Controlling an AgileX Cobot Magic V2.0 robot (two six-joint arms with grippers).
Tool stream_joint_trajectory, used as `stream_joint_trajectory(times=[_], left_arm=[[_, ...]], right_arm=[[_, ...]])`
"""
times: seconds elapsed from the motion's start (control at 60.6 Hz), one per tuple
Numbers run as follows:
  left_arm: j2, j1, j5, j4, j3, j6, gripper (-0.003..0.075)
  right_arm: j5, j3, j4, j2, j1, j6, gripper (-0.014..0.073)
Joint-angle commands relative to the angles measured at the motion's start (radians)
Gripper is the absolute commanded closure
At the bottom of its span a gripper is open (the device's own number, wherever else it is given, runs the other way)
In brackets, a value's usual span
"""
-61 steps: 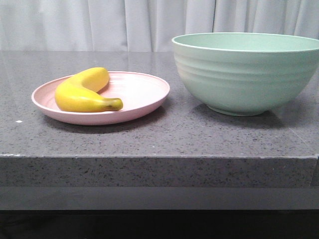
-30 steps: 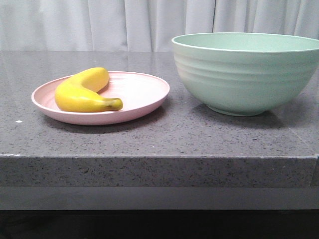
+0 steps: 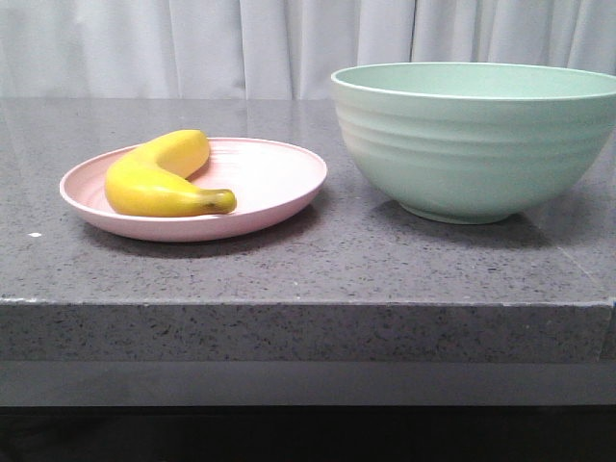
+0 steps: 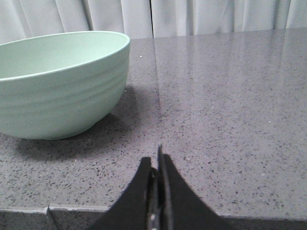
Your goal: Transfer banana from pink plate to green bowl
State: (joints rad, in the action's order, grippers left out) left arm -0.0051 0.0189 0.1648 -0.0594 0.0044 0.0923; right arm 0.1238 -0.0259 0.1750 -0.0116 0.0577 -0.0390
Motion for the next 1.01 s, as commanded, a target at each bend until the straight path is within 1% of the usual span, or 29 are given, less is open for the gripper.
stream_joint_trajectory(times=[0.0,0.148,0.28,0.363,0.445,0.577,0.61,0.643,0.709,0.759,0.775,0.792,0.808,0.841,0.857,0.907,0.94,0.989], left_arm=[[-0.008,-0.008,-0.101,-0.023,-0.051,0.003,0.0741],[0.084,-0.025,-0.085,-0.053,-0.19,0.003,0.0741],[0.267,-0.05,-0.054,-0.107,-0.329,0.003,0.0741],[0.37,-0.059,-0.056,-0.107,-0.397,0.003,0.0741],[0.438,-0.059,-0.058,-0.107,-0.432,0.003,0.0741],[0.459,-0.059,-0.051,-0.103,-0.439,0.003,0.0739],[0.459,-0.059,-0.051,-0.1,-0.439,0.003,0.0736],[0.459,-0.059,-0.051,-0.1,-0.439,0.003,0.072],[0.459,-0.059,-0.051,-0.1,-0.439,0.003,0.0629],[0.459,-0.059,-0.051,-0.1,-0.439,0.003,0.0524],[0.459,-0.059,-0.051,-0.1,-0.437,0.003,0.0465],[0.459,-0.059,-0.048,-0.1,-0.437,0.003,0.0424],[0.459,-0.059,-0.046,-0.1,-0.437,0.003,0.0359],[0.459,-0.059,-0.046,-0.097,-0.437,0.003,0.0274],[0.459,-0.059,-0.046,-0.095,-0.437,0.003,0.0216],[0.459,-0.059,-0.046,-0.092,-0.437,0.003,0.0115],[0.459,-0.059,-0.046,-0.092,-0.437,0.003,0.0072],[0.459,-0.059,-0.048,-0.092,-0.437,0.003,0.0051]], right_arm=[[-0.046,0.066,0.002,-0.021,-0.005,-0.005,0.0645],[0.075,0.222,0.002,0.026,-0.005,-0.005,0.0646],[0.12,0.367,0.002,0.147,-0.005,-0.005,0.0655],[0.131,0.425,0.002,0.219,-0.005,-0.005,0.0655],[0.139,0.463,0.002,0.268,-0.005,-0.005,0.0655],[0.131,0.472,0.002,0.288,-0.005,-0.005,0.0651],[0.131,0.472,0.002,0.288,-0.005,-0.005,0.0638],[0.131,0.472,0.002,0.288,-0.005,-0.005,0.0595],[0.129,0.47,0.001,0.288,-0.005,-0.005,0.0476],[0.127,0.466,0.001,0.288,-0.005,-0.005,0.0342],[0.127,0.465,0.001,0.288,-0.005,-0.005,0.0305],[0.127,0.465,0.001,0.288,-0.005,-0.005,0.0249],[0.127,0.463,0.001,0.288,-0.005,-0.005,0.0214],[0.126,0.46,0.001,0.288,-0.005,-0.005,0.0133],[0.124,0.46,0.001,0.288,-0.005,-0.005,0.0106],[0.121,0.457,0.001,0.288,-0.005,-0.005,0.0032],[0.121,0.455,0.001,0.288,-0.005,-0.005,-0.0001],[0.12,0.455,0.001,0.288,-0.005,-0.005,-0.0022]])
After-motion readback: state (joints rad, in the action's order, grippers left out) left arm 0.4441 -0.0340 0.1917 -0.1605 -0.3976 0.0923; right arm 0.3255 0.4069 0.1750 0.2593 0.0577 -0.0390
